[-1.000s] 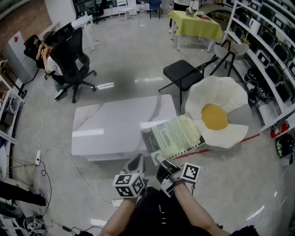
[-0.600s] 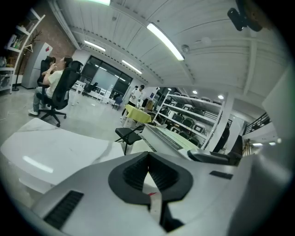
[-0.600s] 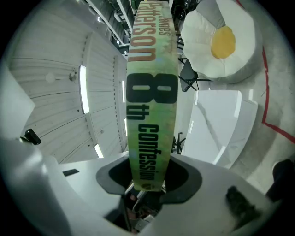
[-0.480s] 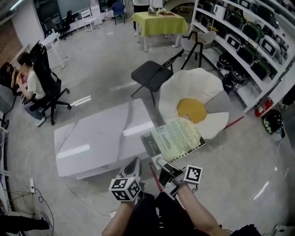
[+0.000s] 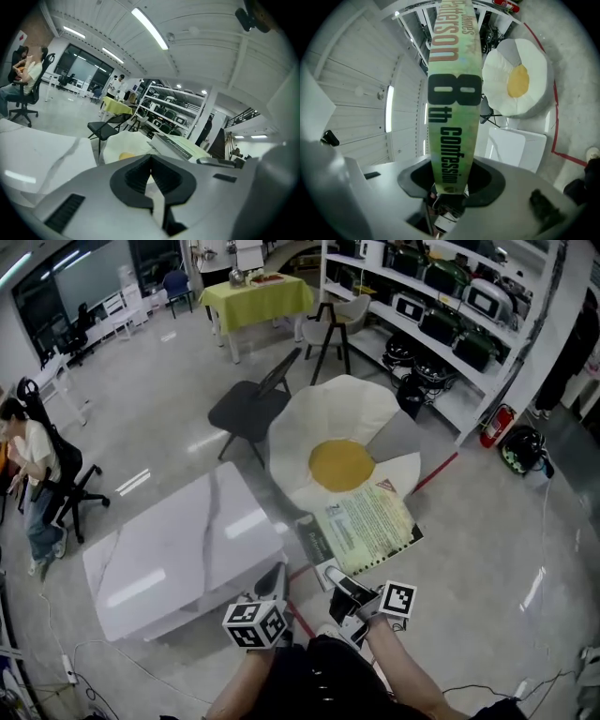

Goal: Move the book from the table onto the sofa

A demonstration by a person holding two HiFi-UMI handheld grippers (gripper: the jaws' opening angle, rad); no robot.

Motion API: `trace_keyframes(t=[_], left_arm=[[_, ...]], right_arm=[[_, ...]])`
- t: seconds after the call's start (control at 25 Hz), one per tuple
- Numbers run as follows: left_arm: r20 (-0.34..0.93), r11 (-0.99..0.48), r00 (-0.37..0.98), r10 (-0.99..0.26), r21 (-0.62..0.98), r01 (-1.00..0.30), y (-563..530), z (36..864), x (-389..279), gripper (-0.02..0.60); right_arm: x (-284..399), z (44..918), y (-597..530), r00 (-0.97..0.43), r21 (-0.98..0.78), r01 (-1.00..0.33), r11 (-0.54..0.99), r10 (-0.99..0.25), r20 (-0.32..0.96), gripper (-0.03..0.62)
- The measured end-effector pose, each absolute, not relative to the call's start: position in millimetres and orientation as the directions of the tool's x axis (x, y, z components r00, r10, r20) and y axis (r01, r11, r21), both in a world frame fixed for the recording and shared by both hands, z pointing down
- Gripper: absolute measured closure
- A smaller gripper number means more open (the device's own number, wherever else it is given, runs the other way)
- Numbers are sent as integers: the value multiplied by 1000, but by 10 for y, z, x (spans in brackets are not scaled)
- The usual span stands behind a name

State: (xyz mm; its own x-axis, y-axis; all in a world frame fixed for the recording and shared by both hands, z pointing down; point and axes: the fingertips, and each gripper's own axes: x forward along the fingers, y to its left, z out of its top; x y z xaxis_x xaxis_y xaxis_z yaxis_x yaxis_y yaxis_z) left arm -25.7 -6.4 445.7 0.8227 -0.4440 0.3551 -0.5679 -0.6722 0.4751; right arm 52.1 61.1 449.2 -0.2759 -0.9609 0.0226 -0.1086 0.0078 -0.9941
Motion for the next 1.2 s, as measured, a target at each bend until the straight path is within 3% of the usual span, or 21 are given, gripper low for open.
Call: trace_keyframes(t=[0.44,1.2], left_arm=[[351,-740,879,-323,486,-466,369,4423,544,572],[348,-772,893,-286,468,-430,364,4467,1052,572]], right_arm=[[1175,4633,1092,-152,-997,-68,-29,-988,39,428],[1651,4807,1130,-83,-999,-22,-41,-996,43,428]])
